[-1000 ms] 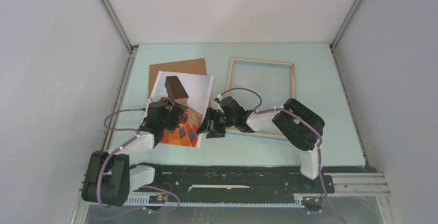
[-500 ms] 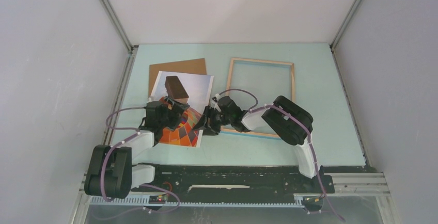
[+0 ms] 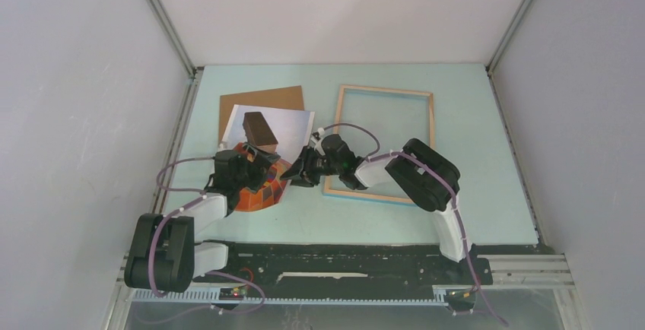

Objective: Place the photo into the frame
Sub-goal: Pick up the photo at the center of the board.

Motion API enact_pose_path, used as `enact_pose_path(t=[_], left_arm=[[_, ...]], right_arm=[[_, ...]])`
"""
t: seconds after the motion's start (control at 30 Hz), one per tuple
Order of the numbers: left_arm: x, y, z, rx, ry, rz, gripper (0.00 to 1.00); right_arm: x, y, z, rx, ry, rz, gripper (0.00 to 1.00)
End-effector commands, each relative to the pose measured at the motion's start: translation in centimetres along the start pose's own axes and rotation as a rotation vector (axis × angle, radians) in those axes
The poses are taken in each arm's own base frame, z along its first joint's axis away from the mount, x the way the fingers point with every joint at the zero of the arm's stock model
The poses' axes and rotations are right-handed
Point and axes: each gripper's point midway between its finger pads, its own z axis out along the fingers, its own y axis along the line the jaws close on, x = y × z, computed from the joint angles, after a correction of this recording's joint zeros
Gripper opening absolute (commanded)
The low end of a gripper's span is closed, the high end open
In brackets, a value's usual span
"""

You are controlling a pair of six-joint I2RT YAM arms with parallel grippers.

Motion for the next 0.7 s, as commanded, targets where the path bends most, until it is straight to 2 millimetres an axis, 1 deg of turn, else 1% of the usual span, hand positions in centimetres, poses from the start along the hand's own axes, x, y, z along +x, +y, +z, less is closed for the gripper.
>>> enact_pose_path(t=[0.0,0.1,0.2,0.23,0.3,0.37,0.4,0.43,0.5,0.57,0.6,0.67], left_arm=[[0.5,1.0,0.0,-0.007,0.023,0.036,1.00],[0.6,0.8,0.1,0.010,0.031,0.029,1.00],[0.6,0.6,-0.1,0.021,0.027,0.032,1.00],[0.7,0.5,-0.1,0.034,0.029,0.036,1.00],[1.1,-0.1,-0.4,0.070,0.051,0.060,1.00],[1.3,-1.7,-1.1,0.164,0.057,0.106,1.00],[1.2,-2.6,-1.7,0.215,0.037,0.126,1.00],[1.1,-2.8,-2.4,0.248,0.005,0.146,1.00],[0.7,-4.0,-3.9,0.315,-0.068,0.201,1.00],[0.9,-5.2,-5.1,0.383,-0.104,0.241,1.00],[1.1,-5.5,-5.2,0.399,-0.098,0.248,1.00],[1.3,-5.6,-5.2,0.403,-0.094,0.256,1.00]], right_arm=[[-2.9,0.0,0.8,-0.001,-0.070,0.036,0.45],[-3.9,-2.0,0.7,0.078,-0.084,0.073,0.44],[-4.4,-3.4,0.6,0.136,-0.108,0.085,0.42],[-4.5,-3.5,0.6,0.142,-0.111,0.082,0.40],[-4.5,-3.5,0.9,0.120,-0.108,0.062,0.27],[-4.5,-2.7,1.0,0.082,-0.101,0.019,0.08],[-4.5,-2.1,0.9,0.067,-0.098,-0.015,0.03],[-4.5,-1.8,0.7,0.064,-0.100,-0.047,0.00],[-5.1,-1.0,0.0,0.069,-0.105,-0.115,0.00],[-5.5,0.3,-1.0,0.073,-0.095,-0.183,0.00],[-5.7,1.0,-1.7,0.077,-0.088,-0.208,0.00],[-5.5,2.5,-3.5,0.074,-0.067,-0.244,0.00]])
